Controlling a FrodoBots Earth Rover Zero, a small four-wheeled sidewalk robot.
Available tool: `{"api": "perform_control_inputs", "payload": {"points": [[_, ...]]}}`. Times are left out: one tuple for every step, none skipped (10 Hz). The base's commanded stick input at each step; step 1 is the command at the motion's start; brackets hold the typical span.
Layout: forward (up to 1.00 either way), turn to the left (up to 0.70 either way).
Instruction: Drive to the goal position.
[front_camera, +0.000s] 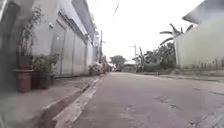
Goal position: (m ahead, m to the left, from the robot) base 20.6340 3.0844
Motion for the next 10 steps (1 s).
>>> {"api": "perform_control_inputs", "payload": {"points": [[0.7, 0.0], [0.7, 0.0], [0.7, 0.0], [0.7, 0.0], [0.7, 0.0], [0.7, -0.02], [0.7, -0.06], [0.7, -0.16], [0.7, -0.1], [0.7, -0.02]]}}
